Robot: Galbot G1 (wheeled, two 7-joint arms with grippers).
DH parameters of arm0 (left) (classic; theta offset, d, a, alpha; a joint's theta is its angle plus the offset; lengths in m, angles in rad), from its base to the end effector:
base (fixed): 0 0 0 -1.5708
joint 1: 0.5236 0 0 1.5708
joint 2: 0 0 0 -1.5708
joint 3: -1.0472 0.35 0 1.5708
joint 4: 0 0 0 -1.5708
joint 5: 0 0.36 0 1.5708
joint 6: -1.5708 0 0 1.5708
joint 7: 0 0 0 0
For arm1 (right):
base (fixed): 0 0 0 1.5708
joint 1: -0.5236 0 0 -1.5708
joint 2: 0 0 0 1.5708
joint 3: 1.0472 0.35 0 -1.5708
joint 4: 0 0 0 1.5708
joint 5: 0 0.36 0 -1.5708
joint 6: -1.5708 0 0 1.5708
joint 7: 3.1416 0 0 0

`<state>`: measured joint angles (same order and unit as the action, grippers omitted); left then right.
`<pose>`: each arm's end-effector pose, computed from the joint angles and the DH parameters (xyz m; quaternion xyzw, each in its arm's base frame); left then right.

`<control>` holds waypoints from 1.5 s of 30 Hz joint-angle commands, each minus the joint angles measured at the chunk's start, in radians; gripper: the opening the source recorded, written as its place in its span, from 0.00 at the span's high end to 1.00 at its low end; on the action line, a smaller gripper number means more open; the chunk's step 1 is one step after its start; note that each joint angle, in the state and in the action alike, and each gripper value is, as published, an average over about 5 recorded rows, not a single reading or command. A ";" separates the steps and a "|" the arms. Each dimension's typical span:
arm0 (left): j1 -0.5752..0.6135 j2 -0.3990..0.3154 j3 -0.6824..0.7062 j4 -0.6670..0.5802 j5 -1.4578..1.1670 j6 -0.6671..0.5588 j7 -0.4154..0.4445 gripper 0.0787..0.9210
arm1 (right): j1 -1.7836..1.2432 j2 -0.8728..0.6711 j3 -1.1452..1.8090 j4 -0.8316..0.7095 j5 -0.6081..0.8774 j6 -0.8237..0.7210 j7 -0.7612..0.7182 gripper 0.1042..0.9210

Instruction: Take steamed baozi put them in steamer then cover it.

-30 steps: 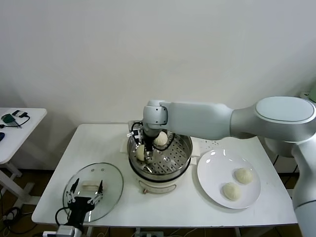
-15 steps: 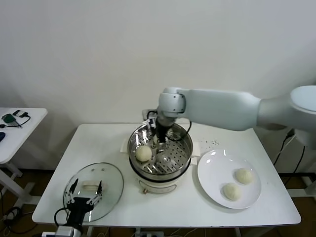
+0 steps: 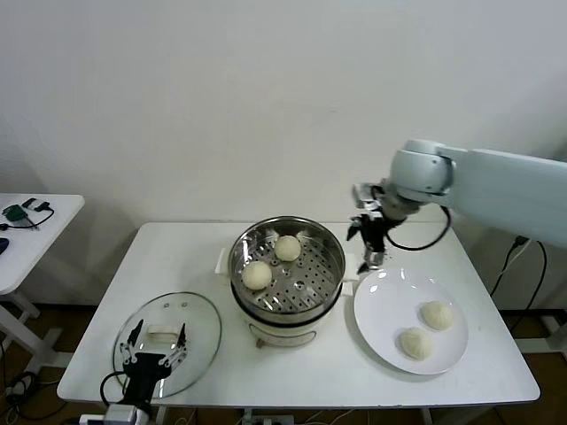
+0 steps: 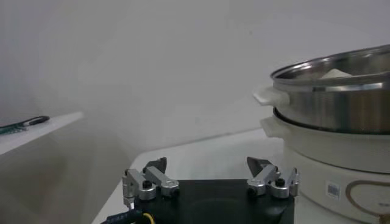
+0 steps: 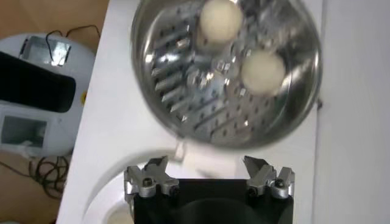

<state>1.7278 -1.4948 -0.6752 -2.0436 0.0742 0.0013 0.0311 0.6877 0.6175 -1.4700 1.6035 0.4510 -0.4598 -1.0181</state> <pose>0.1318 0.0624 -0.3407 0.0237 -0.9884 -0.1081 0.1043 0.4813 -0.0858 -0.0700 0.5256 -0.5588 0.4949 0.4082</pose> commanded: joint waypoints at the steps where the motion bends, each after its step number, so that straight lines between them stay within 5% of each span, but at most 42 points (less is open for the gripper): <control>1: 0.010 -0.004 -0.002 -0.013 0.010 0.005 -0.004 0.12 | -0.289 -0.234 0.111 0.038 -0.228 0.041 -0.028 0.12; 14: 0.019 -0.017 -0.008 -0.003 0.029 0.006 -0.006 0.12 | -0.614 -0.180 0.325 -0.067 -0.361 0.049 -0.024 0.12; 36: 0.004 -0.019 -0.008 0.014 0.013 0.020 -0.007 0.12 | -0.646 -0.064 0.368 -0.162 -0.357 0.055 -0.010 0.12; 45: -0.002 -0.015 -0.005 0.014 0.013 0.020 -0.007 0.12 | -0.610 -0.064 0.342 -0.159 -0.349 0.061 -0.010 0.26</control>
<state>1.7256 -1.5109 -0.6814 -2.0290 0.0896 0.0201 0.0245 0.0782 0.5428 -1.1276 1.4562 0.1070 -0.3996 -1.0296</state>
